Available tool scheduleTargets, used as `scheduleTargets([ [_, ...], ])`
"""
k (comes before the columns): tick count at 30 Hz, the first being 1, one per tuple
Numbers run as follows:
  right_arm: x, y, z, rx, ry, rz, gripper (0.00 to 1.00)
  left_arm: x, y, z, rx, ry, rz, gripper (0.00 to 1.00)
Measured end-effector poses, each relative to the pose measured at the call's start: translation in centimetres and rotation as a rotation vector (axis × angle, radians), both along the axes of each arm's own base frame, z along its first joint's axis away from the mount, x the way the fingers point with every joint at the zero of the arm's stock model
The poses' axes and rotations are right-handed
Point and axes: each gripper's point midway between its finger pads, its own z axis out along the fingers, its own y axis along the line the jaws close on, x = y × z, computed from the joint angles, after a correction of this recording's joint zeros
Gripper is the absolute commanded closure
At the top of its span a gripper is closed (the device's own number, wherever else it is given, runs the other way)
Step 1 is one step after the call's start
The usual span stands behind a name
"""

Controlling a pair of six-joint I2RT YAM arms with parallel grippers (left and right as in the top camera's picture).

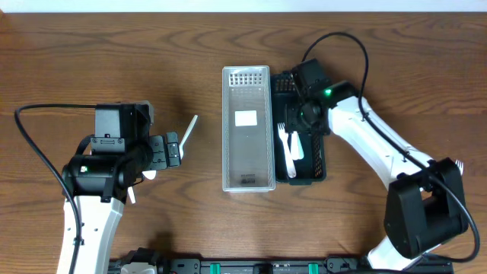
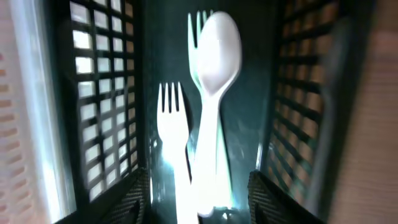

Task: Pack container
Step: 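Carry the spoon into the dark green caddy and release, then grasp the last white fork with the right gripper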

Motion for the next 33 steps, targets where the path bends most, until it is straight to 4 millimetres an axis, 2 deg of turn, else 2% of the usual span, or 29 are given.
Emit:
scheduleTargets([
  [3, 1.2, -1.8, 4.0, -0.004, -0.059, -0.05, 0.45, 0.0, 0.0, 0.0, 0.0, 0.001, 0.0, 0.02],
  [6, 2.1, -6.4, 9.6, -0.001, -0.166, -0.172, 0.44, 0.0, 0.0, 0.0, 0.0, 0.0, 0.0, 0.02],
  [8, 1.8, -11.9, 13.7, -0.005, -0.252, -0.312, 0.39, 0.0, 0.0, 0.0, 0.0, 0.0, 0.0, 0.02],
  [10, 0.5, -17.1, 16.3, -0.025, -0.301, -0.456, 0.35, 0.0, 0.0, 0.0, 0.0, 0.0, 0.0, 0.02],
  [13, -2.8, -24.3, 17.6, -0.066, -0.296, -0.667, 0.32, 0.0, 0.0, 0.0, 0.0, 0.0, 0.0, 0.02],
  [15, -4.7, -28.0, 17.3, -0.084, -0.265, -0.778, 0.31, 0.0, 0.0, 0.0, 0.0, 0.001, 0.0, 0.02],
  [17, -6.2, -31.2, 16.5, -0.089, -0.233, -0.869, 0.21, 0.0, 0.0, 0.0, 0.0, 0.0, 0.0, 0.02],
  [19, -7.9, -33.8, 14.9, -0.089, -0.188, -0.946, 0.11, 0.0, 0.0, 0.0, 0.0, 0.0, 0.0, 0.02],
  [22, -9.5, -36.4, 12.2, -0.084, -0.138, -1.024, 0.05, 0.0, 0.0, 0.0, 0.0, 0.0, 0.0, 0.02],
  [27, -10.2, -38.7, 7.3, -0.087, -0.087, -1.039, 0.01, 0.0, 0.0, 0.0, 0.0, 0.001, 0.0, 0.02],
  [33, -9.7, -39.8, 3.2, -0.115, -0.046, -0.913, 0.01, -0.2, 0.0, -0.1, 0.001, 0.011, 0.0, 0.02],
])
